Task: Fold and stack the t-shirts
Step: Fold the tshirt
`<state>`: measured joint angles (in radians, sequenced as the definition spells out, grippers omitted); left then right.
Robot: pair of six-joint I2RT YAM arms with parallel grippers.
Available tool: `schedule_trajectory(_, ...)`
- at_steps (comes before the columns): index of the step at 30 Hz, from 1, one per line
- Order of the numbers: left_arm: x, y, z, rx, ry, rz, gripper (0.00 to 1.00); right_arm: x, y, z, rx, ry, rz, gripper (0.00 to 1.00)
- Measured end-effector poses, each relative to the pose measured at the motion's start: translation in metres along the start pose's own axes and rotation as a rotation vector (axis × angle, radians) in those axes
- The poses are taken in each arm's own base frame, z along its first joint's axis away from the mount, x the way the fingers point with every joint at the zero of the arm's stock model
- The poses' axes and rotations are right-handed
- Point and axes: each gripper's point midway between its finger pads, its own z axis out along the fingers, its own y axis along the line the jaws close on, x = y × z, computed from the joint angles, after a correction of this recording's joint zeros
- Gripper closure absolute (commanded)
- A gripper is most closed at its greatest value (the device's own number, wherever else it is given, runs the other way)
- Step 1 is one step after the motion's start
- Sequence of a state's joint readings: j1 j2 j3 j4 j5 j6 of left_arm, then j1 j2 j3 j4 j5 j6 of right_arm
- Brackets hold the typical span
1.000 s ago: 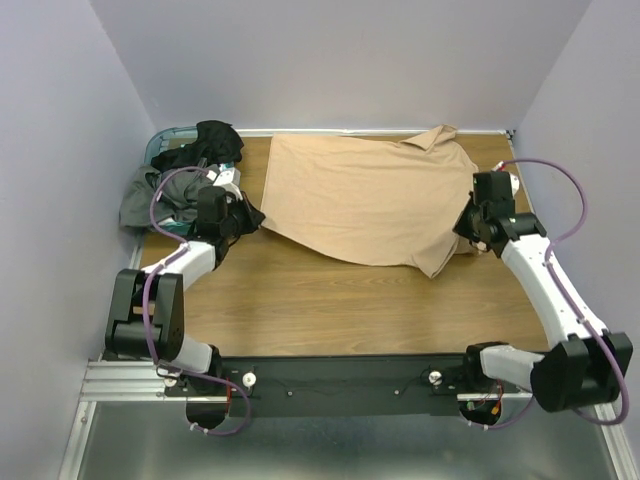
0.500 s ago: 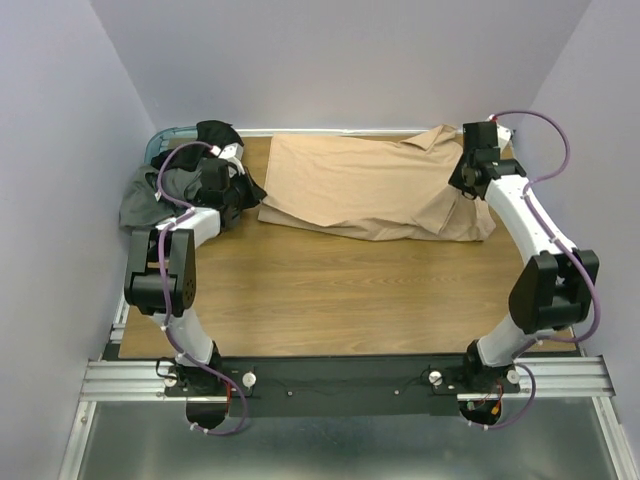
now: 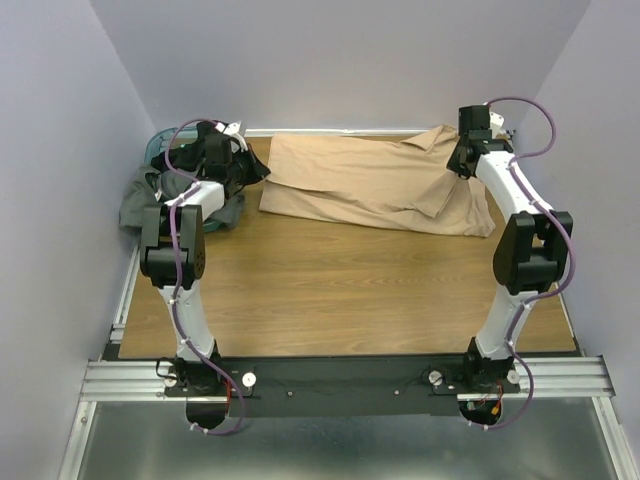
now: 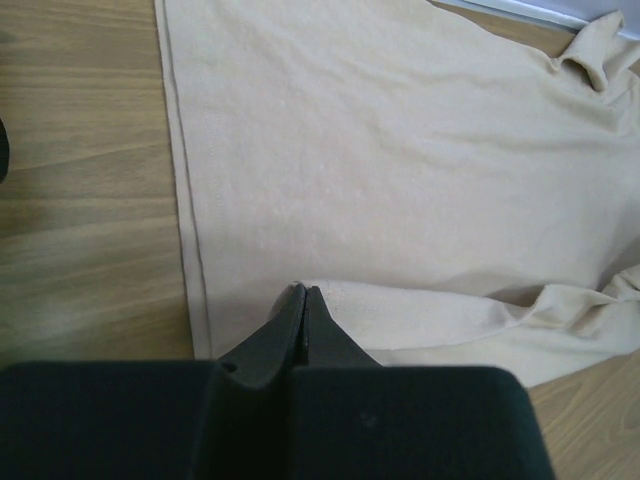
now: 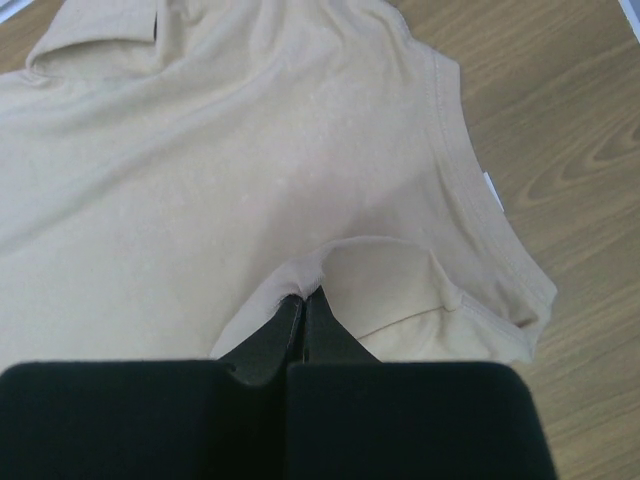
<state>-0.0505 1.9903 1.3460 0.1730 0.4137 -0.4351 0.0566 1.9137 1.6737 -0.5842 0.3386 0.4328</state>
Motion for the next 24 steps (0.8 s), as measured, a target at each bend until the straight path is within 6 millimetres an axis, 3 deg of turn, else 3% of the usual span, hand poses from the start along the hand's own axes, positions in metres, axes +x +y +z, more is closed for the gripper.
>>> schedule_trajectory(10,0.0,0.023,0.008,-0.037,0.023,-0.032,1.0,-0.004,-0.005,0.025,0.027,0.011,0.003,1.0)
schedule_trajectory(23,0.001,0.031,0.029,-0.024,0.037,-0.043,1.0,-0.012,-0.016,0.033,0.056,0.002,0.014,1.0)
schedule_trajectory(24,-0.001,0.031,0.03,-0.023,0.035,-0.043,0.95,-0.014,-0.014,0.036,0.055,-0.001,0.016,1.0)
